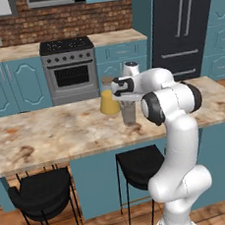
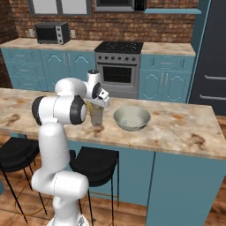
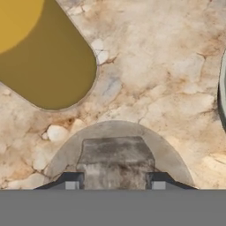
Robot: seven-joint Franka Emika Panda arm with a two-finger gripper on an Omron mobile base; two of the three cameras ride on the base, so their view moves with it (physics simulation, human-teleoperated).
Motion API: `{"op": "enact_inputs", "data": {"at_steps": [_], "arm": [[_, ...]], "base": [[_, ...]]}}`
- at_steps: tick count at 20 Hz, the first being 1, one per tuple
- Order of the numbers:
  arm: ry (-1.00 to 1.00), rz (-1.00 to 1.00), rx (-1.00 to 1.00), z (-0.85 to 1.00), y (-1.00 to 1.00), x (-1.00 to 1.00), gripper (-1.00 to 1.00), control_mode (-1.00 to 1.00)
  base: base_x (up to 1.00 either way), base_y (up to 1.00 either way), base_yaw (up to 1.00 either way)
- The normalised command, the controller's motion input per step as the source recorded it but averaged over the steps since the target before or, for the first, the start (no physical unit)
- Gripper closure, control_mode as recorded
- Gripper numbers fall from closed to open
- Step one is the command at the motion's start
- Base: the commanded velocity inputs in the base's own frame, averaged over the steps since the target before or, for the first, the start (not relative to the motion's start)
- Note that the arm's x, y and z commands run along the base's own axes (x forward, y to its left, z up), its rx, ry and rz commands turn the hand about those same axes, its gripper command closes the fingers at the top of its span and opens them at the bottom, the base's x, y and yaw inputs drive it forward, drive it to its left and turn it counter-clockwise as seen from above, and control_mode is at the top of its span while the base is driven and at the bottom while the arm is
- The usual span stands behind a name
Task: There are two ice cubes in the ice bowl. Place both ice cubes in the glass cup.
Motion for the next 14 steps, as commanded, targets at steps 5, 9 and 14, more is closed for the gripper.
{"op": "enact_inputs", "data": {"at_steps": [5, 9, 14], "arm": [[0.00, 0.00, 0.00, 0.01, 0.00, 0.00, -1.00, -1.00], [-0.04, 0.00, 0.00, 0.33, -0.01, -0.02, -1.00, -1.00], [-0.10, 0.00, 0.03, 0.42, -0.12, -0.05, -1.00, -1.00]], "base": [[0.00, 0.00, 0.00], [0.00, 0.00, 0.00], [0.00, 0.00, 0.00]]}}
